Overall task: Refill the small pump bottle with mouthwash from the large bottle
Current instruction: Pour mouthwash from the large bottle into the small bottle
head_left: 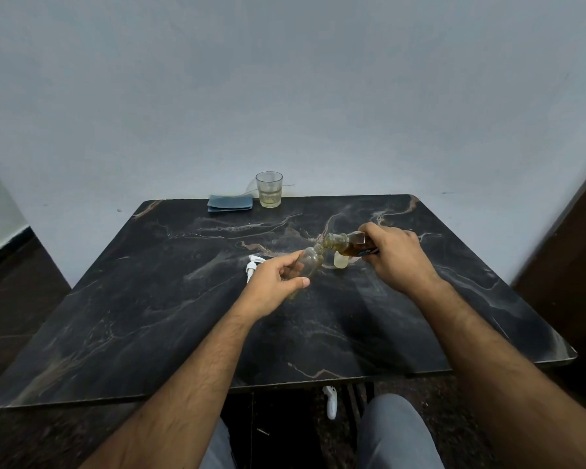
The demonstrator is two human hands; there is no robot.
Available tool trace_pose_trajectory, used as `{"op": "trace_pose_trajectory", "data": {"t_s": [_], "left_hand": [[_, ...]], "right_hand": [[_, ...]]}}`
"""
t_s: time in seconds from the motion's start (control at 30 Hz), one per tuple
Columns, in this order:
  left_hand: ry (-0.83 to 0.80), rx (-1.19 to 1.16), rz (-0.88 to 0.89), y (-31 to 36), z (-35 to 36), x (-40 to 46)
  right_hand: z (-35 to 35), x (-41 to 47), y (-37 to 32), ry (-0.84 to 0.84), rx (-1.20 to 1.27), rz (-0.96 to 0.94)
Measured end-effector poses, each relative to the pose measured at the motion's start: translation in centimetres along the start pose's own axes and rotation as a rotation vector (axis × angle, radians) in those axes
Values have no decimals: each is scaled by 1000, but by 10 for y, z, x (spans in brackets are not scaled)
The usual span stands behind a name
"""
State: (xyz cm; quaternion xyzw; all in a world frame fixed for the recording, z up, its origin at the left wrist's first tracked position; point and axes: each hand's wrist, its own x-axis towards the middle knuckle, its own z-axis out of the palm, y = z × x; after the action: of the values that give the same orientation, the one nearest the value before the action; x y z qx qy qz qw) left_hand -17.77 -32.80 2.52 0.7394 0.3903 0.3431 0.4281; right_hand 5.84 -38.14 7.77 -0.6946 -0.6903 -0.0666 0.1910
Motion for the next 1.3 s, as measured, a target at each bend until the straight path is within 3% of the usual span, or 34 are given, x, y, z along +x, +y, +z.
{"op": "trace_pose_trajectory", "data": {"t_s": [1.3], "left_hand": [[-33,-125,5,5,-1,1]], "right_hand": [[-5,6,1,-14,-63,8]]}}
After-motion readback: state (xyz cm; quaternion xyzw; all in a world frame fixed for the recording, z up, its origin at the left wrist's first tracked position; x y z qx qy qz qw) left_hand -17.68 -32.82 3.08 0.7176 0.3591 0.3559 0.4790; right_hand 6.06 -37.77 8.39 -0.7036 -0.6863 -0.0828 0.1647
